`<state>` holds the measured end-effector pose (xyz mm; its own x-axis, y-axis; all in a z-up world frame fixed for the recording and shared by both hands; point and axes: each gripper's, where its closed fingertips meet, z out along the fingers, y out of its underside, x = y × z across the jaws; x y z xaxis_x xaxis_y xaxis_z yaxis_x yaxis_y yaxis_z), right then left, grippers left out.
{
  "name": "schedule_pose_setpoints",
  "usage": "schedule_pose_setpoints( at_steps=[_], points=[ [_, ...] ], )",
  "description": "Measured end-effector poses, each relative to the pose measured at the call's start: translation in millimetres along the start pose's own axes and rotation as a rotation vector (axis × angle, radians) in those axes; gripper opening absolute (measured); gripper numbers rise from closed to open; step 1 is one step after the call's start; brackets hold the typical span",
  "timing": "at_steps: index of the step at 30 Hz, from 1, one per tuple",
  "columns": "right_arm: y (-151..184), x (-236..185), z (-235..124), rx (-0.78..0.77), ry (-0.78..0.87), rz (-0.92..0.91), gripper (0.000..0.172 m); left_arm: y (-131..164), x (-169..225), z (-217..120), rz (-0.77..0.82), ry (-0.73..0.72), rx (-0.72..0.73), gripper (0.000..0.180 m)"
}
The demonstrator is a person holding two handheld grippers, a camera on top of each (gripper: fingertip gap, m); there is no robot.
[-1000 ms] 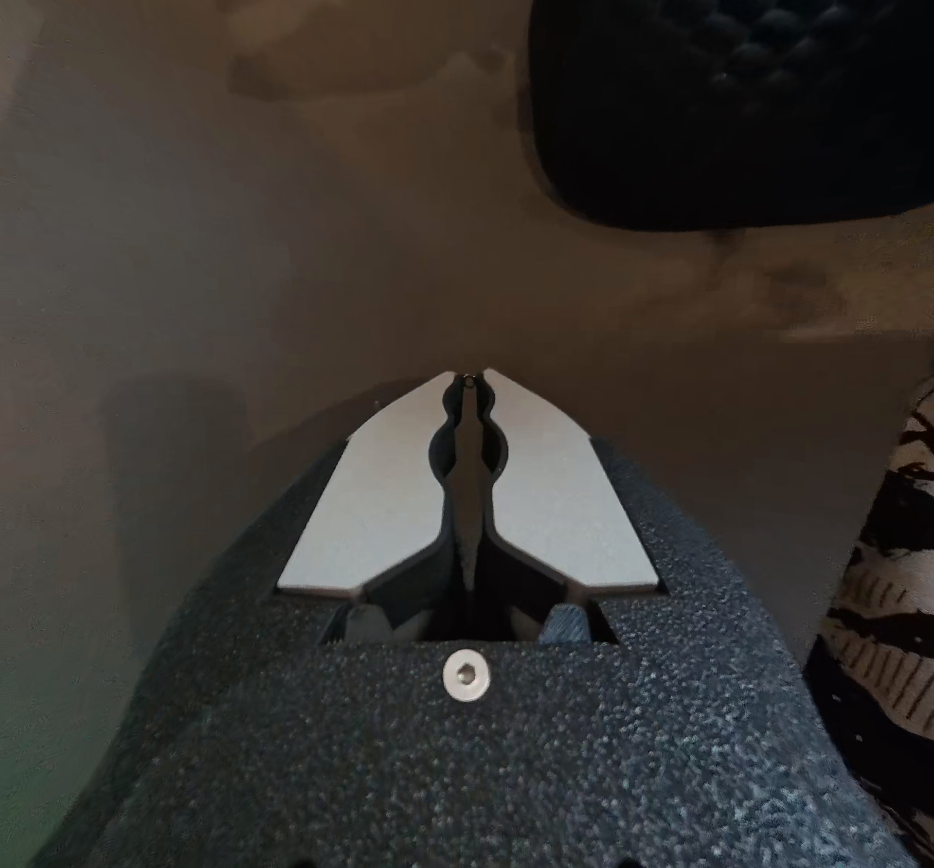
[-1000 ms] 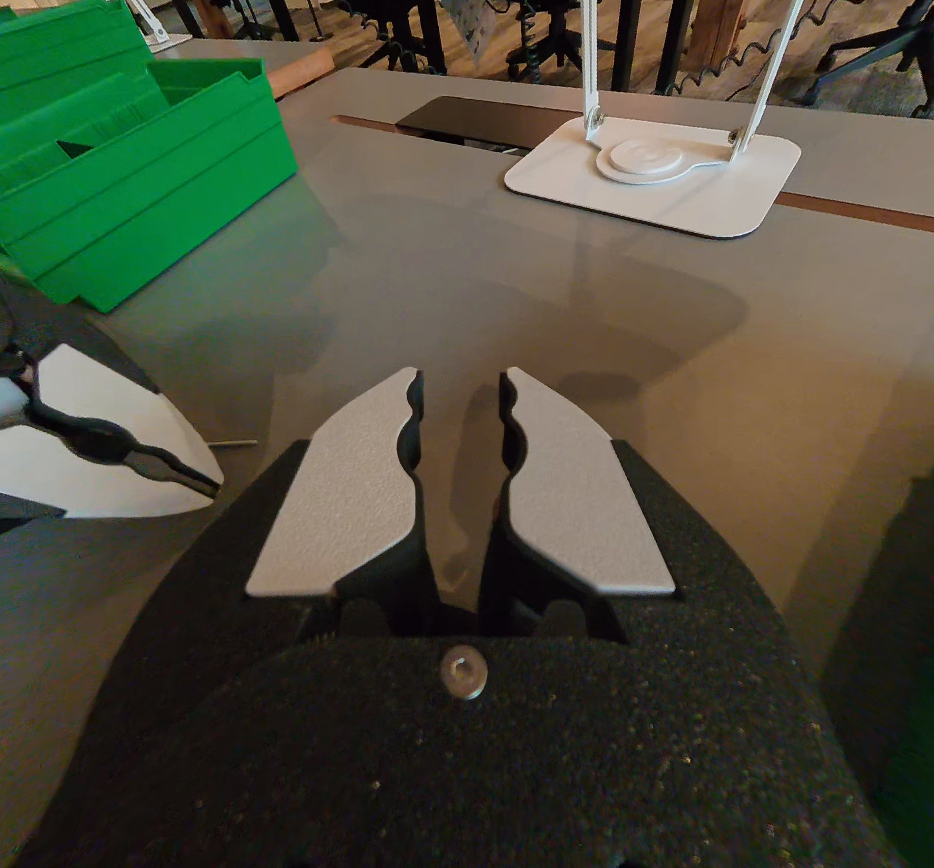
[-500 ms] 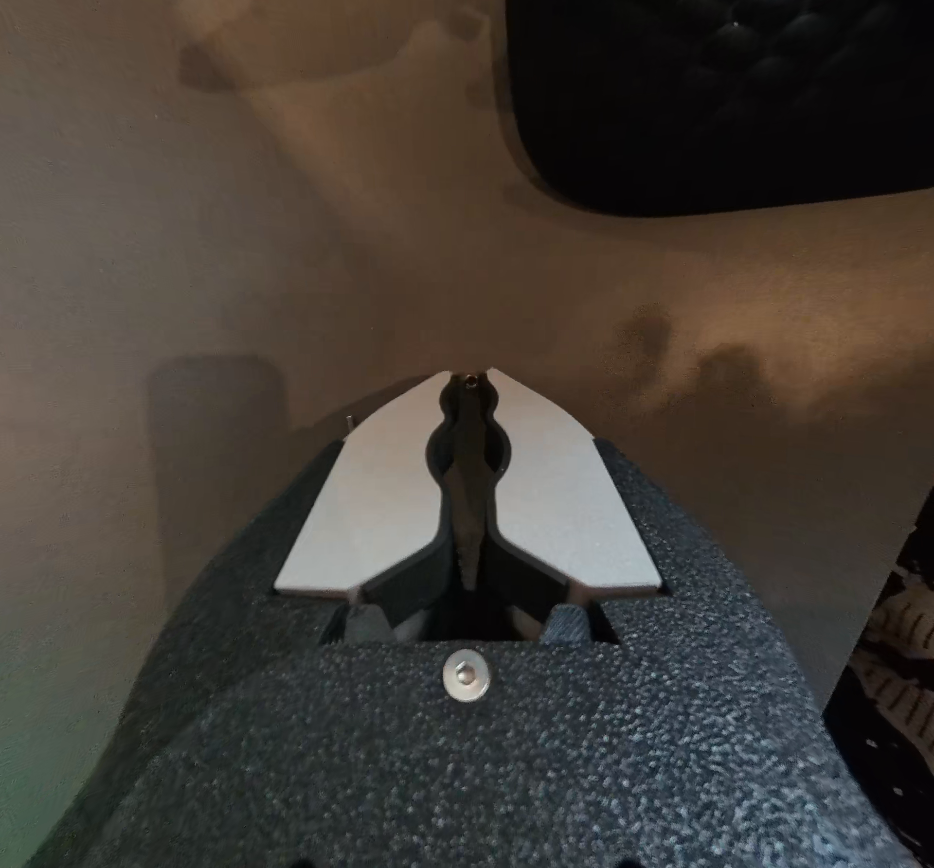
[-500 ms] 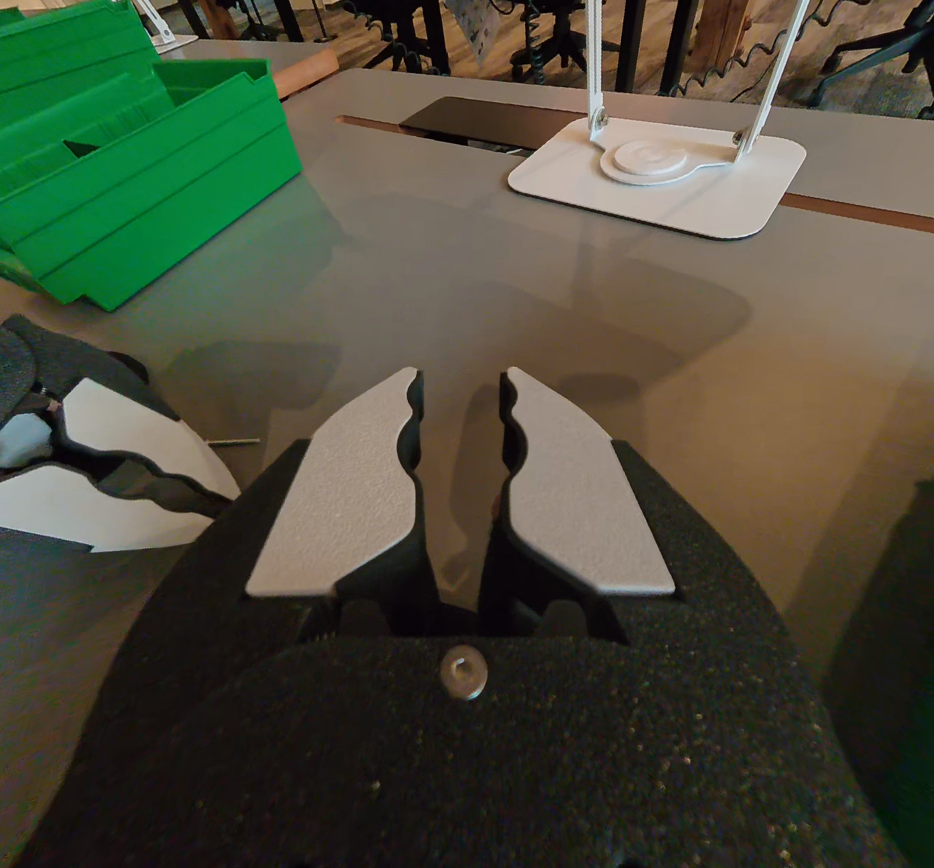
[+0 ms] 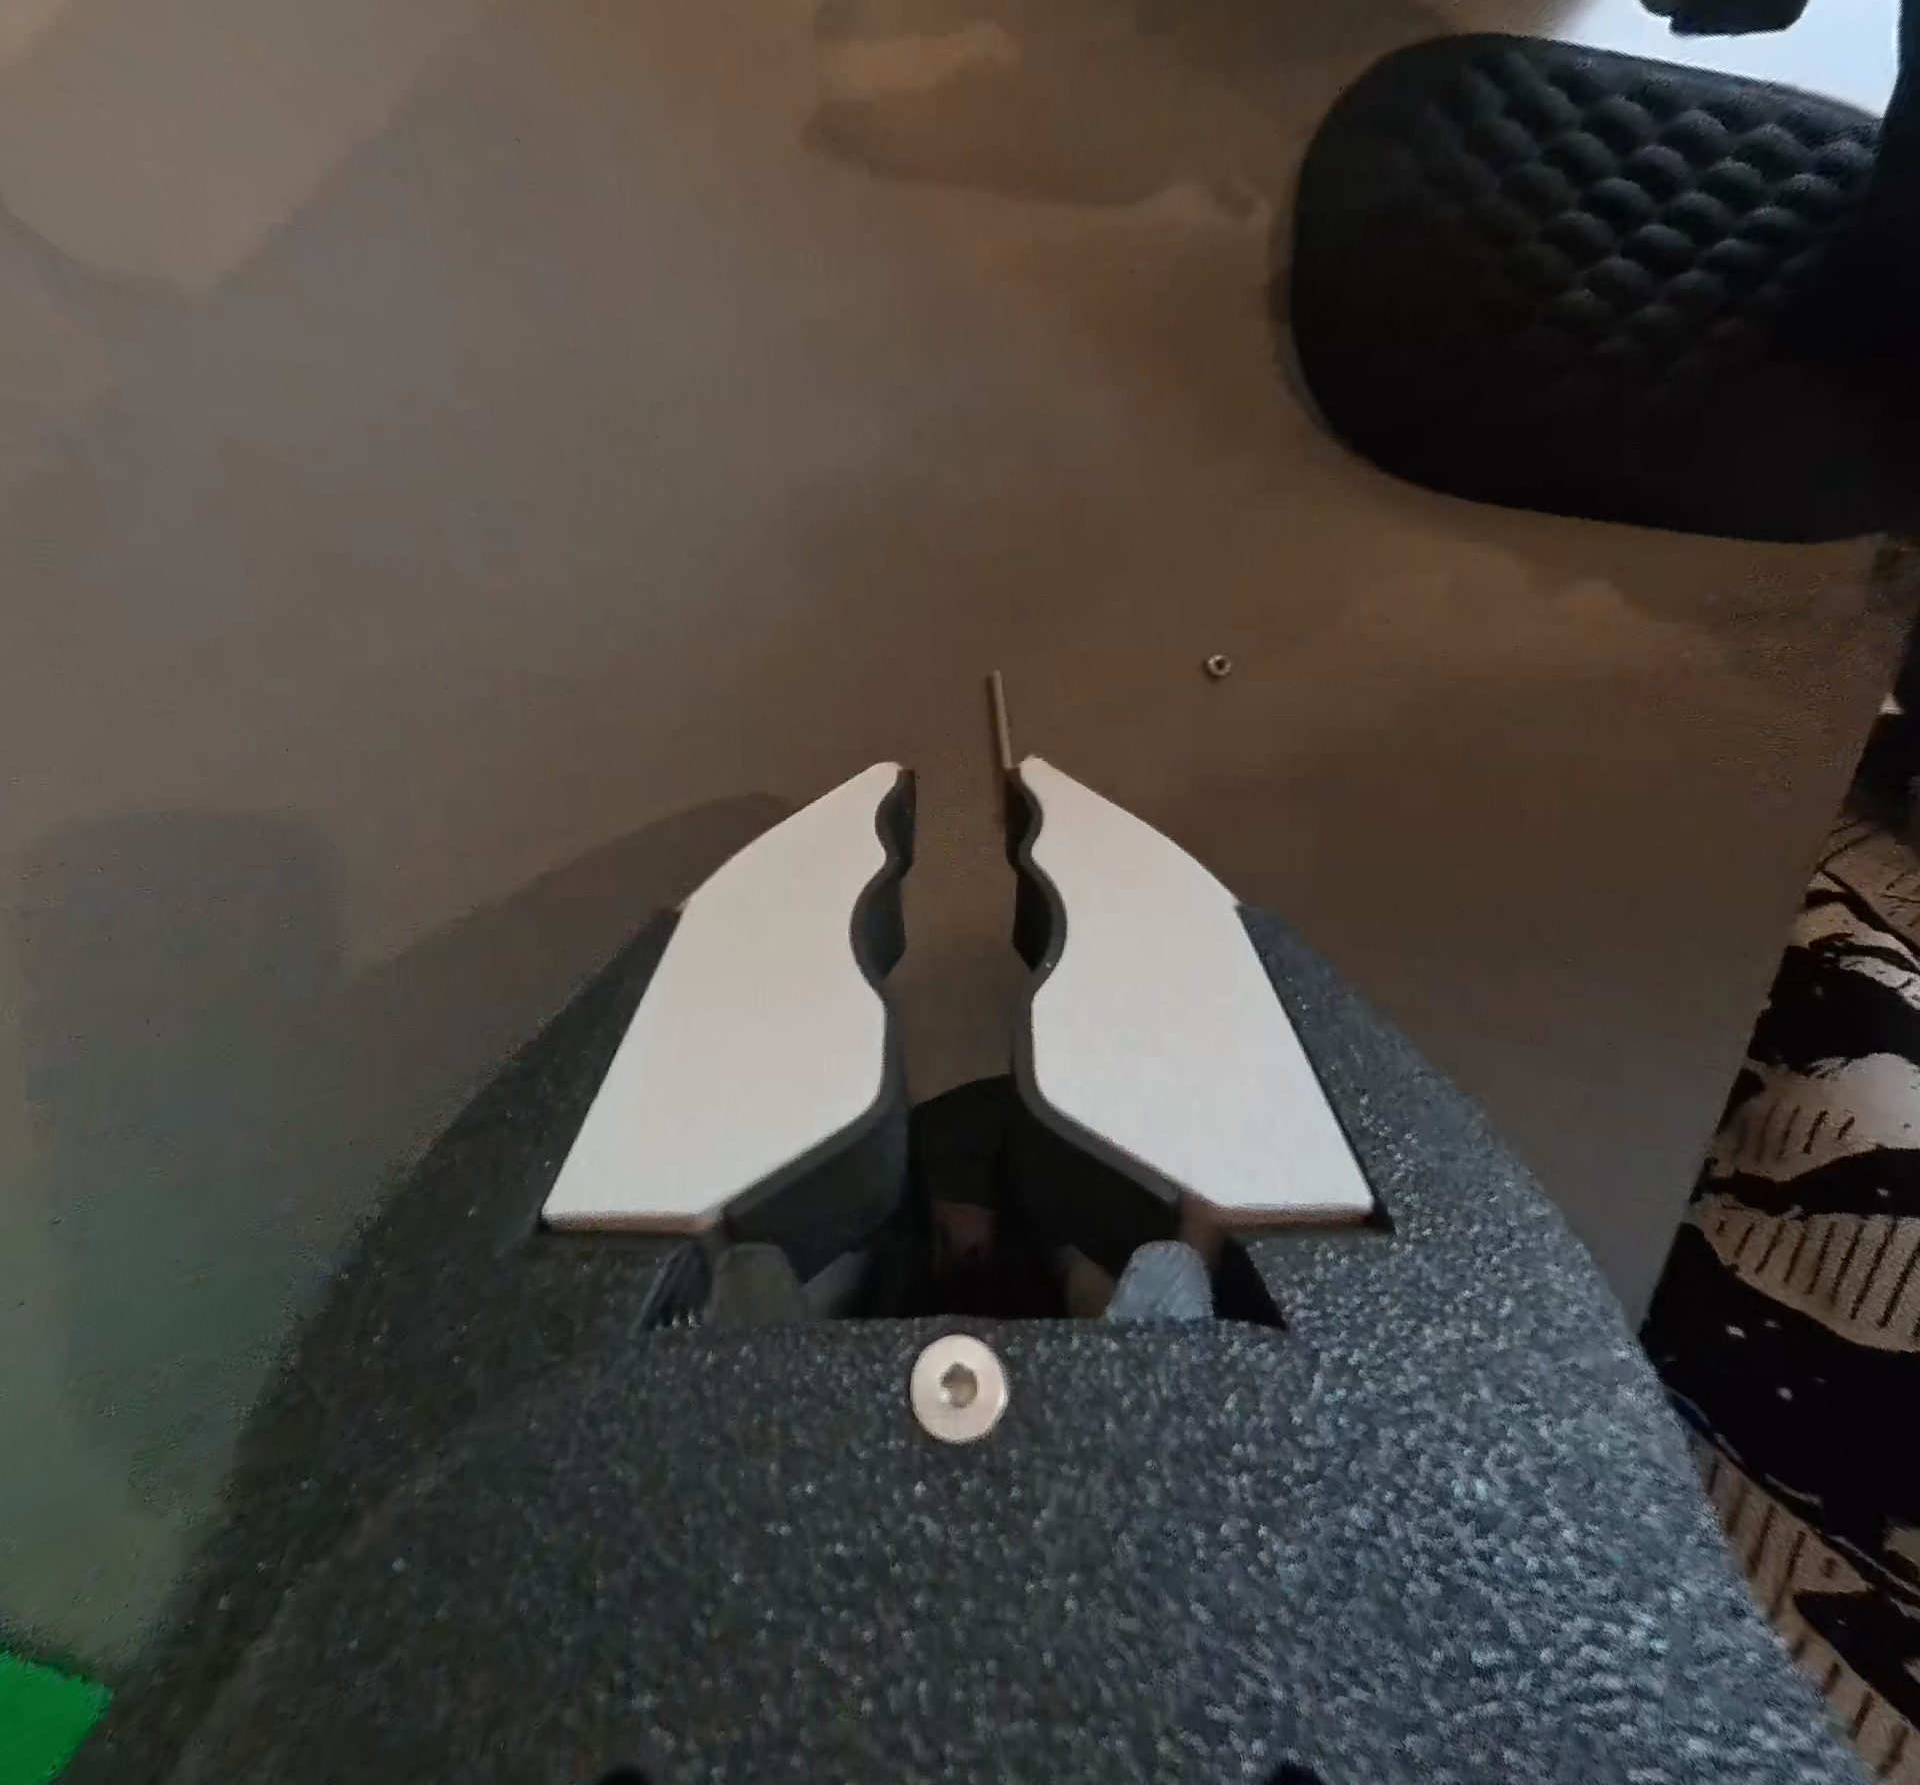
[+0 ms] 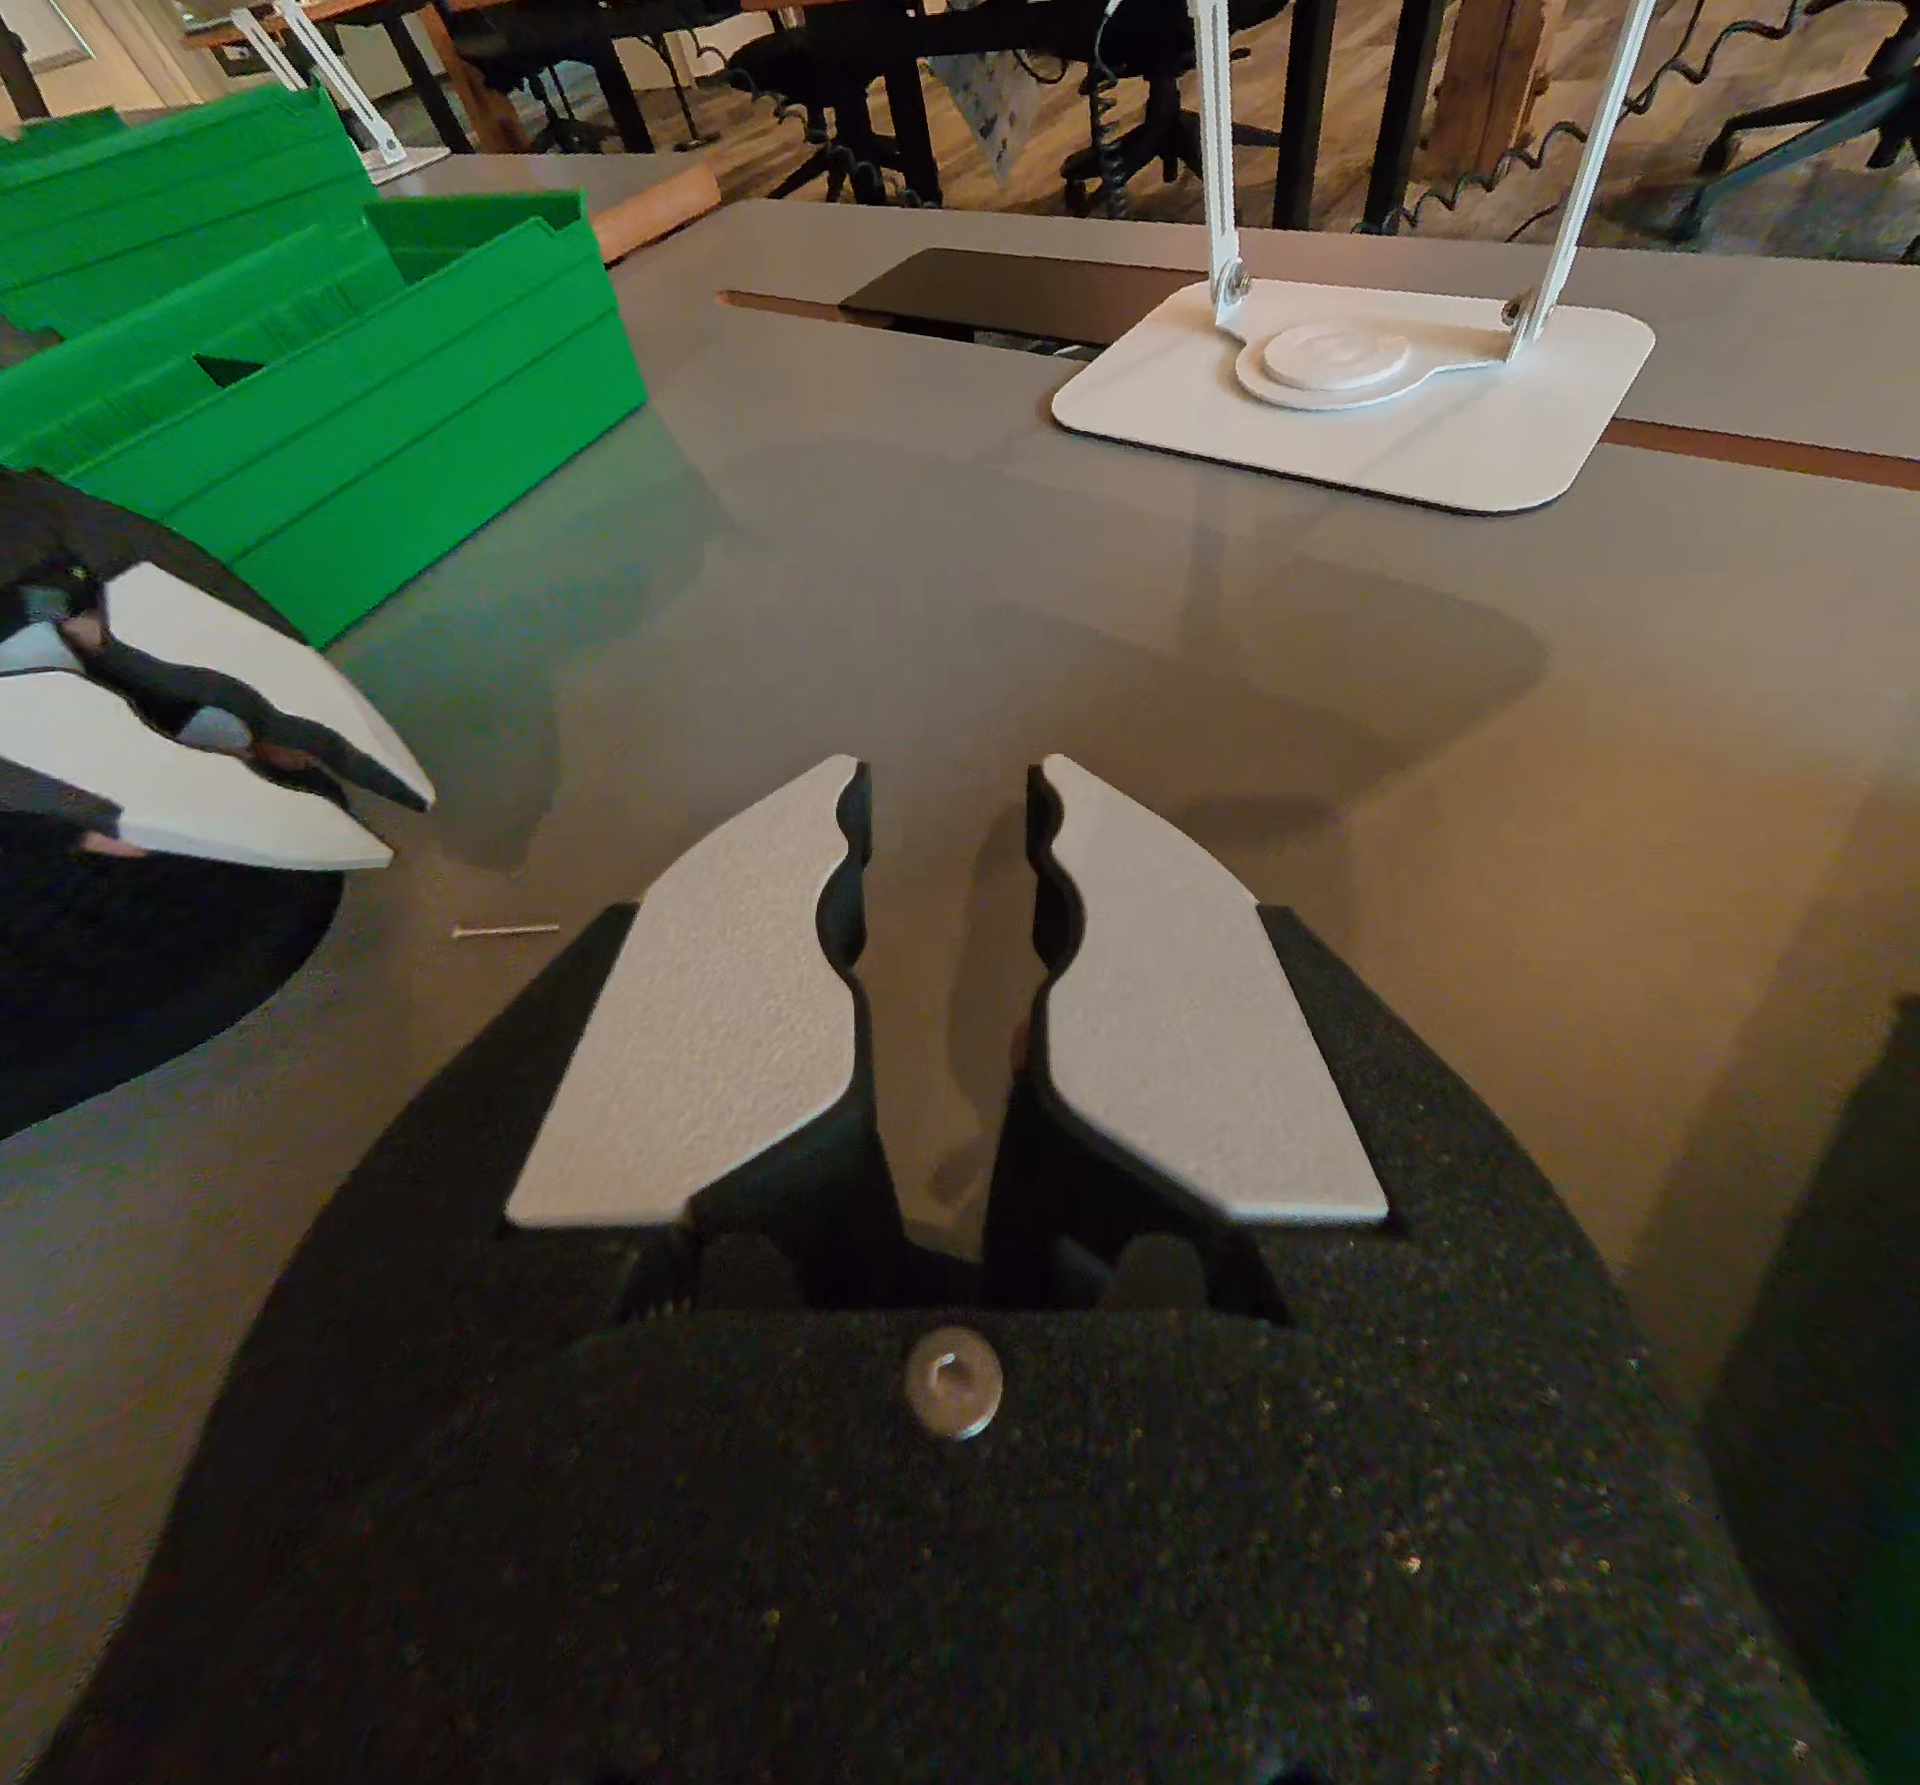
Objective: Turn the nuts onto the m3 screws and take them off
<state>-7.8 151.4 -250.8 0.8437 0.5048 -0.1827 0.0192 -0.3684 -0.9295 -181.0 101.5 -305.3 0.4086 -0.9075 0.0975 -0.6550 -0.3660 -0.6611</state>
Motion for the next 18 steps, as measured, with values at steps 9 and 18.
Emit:
schedule_pose_setpoints(
  at_steps=[9,18],
  points=[
    [1.6,-0.4,0.6,-0.010,0.000,-0.005,0.027,13.3,9.8,20.3,0.046,0.023,-0.064,0.015],
    [0.6,-0.7,-0.3,-0.005,0.001,-0.008,0.027,22.0,7.2,30.0,0.063,-0.004,-0.110,0.015]
  ],
)
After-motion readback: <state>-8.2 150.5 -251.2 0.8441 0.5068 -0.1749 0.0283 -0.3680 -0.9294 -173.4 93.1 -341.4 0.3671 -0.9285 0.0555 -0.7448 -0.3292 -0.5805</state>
